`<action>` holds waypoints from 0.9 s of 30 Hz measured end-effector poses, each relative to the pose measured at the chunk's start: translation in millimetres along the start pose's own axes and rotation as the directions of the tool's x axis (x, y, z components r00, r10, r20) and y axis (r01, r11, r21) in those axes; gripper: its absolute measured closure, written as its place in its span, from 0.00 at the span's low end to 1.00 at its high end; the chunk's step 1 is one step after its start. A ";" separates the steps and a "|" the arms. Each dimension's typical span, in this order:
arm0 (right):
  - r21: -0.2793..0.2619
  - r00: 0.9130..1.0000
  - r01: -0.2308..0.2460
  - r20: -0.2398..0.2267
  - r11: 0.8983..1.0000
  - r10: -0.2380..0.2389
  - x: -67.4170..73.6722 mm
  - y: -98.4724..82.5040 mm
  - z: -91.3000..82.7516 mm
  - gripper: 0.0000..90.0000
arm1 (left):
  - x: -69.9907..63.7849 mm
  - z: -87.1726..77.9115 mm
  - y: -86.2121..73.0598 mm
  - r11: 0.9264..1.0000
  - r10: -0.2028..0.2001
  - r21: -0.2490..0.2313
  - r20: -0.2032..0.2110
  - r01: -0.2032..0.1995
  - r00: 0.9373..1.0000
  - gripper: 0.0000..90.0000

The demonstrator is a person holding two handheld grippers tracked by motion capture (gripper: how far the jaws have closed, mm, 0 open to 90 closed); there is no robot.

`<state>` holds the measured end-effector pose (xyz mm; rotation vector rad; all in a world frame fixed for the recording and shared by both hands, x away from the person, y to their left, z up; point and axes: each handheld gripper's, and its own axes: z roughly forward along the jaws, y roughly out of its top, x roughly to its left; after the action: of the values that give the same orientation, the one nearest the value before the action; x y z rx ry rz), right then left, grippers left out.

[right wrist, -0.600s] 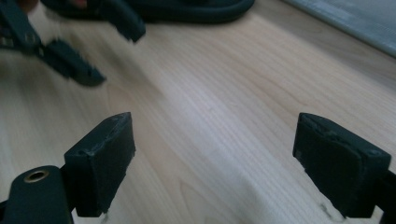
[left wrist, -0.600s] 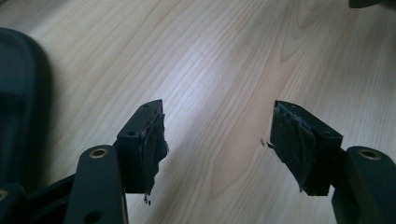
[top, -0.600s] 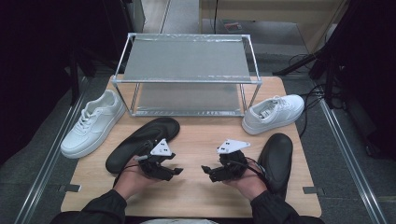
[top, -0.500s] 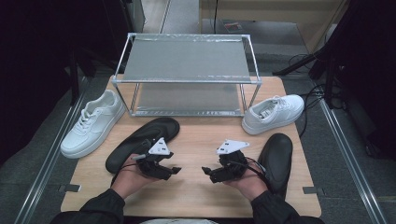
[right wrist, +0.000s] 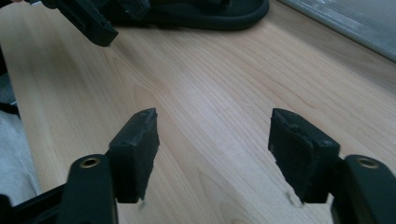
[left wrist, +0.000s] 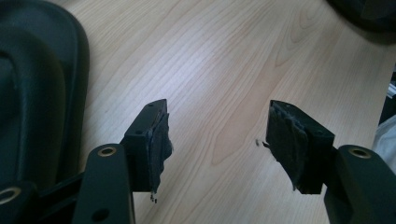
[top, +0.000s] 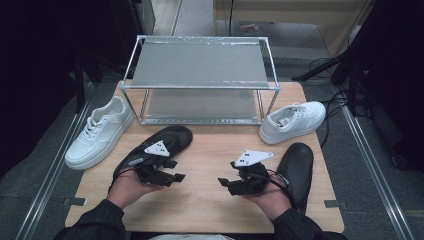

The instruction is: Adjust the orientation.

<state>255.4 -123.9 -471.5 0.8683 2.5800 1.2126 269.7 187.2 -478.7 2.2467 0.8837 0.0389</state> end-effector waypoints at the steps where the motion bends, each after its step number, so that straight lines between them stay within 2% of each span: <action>1: 0.002 1.000 0.003 -0.005 1.000 -0.003 -0.2 0.4 -1.1 0.42 | 0.0 0.0 0.0 1.000 0.000 0.000 0.000 0.000 1.000 0.43; 3: 0.003 1.000 0.003 -0.015 1.000 -0.003 -0.7 0.8 -1.8 0.42 | 1.4 -3.0 -0.7 1.000 -0.011 -0.014 0.008 0.011 1.000 0.41; 4: 0.009 0.999 -0.006 -0.038 1.000 0.007 -2.0 1.1 -2.2 0.43 | 3.5 -7.0 -0.6 0.999 -0.013 -0.029 0.022 0.014 1.000 0.40; 5: 0.009 0.999 -0.006 -0.038 1.000 0.007 -2.0 1.1 -2.2 0.43 | 3.5 -7.0 -0.6 0.999 -0.013 -0.029 0.022 0.014 1.000 0.41; 6: 0.008 0.999 -0.007 -0.041 1.000 0.007 -2.4 1.0 -2.0 0.43 | 3.9 -9.7 -1.5 0.999 -0.001 -0.053 0.022 0.003 1.000 0.41; 9: -0.025 0.999 -0.007 -0.046 1.000 0.006 -2.4 1.3 -1.8 0.43 | 8.1 -15.5 -2.6 0.999 0.022 -0.046 -0.002 -0.022 1.000 0.48; 13: -0.018 0.999 -0.026 -0.039 0.999 0.025 -2.9 2.3 -2.3 0.44 | 13.7 -20.0 -4.8 0.999 0.025 -0.044 0.003 -0.025 1.000 0.53; 15: -0.019 0.998 -0.045 -0.040 0.999 0.044 -5.0 3.5 -3.1 0.47 | 16.6 -23.4 -6.7 0.999 0.017 -0.042 -0.009 -0.017 1.000 0.54; 16: -0.014 0.998 -0.044 -0.045 0.999 0.043 -7.1 4.5 -4.0 0.51 | 19.1 -26.4 -8.1 0.999 0.006 -0.040 -0.022 -0.007 1.000 0.54; 18: -0.013 0.998 -0.044 -0.045 0.999 0.044 -8.1 4.7 -4.6 0.53 | 22.7 -30.4 -10.1 0.999 -0.012 -0.039 -0.036 0.010 0.999 0.53; 20: -0.008 0.998 -0.048 -0.044 0.999 0.048 -9.6 4.7 -4.2 0.51 | 24.5 -32.2 -11.7 0.999 -0.019 -0.043 -0.042 0.017 0.999 0.53; 24: -0.004 0.998 -0.050 -0.032 0.999 0.049 -11.3 4.6 0.7 0.48 | 33.8 -37.3 -20.7 0.999 -0.045 -0.026 -0.082 0.043 0.996 0.51; 27: -0.014 0.999 -0.029 -0.030 0.999 0.029 -11.4 5.3 2.4 0.48 | 36.8 -39.5 -23.7 0.999 -0.052 -0.021 -0.091 0.050 0.995 0.50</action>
<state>267.9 -126.1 -470.1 0.8940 2.5874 1.2601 273.4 245.7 -472.1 2.2187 0.9849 0.1266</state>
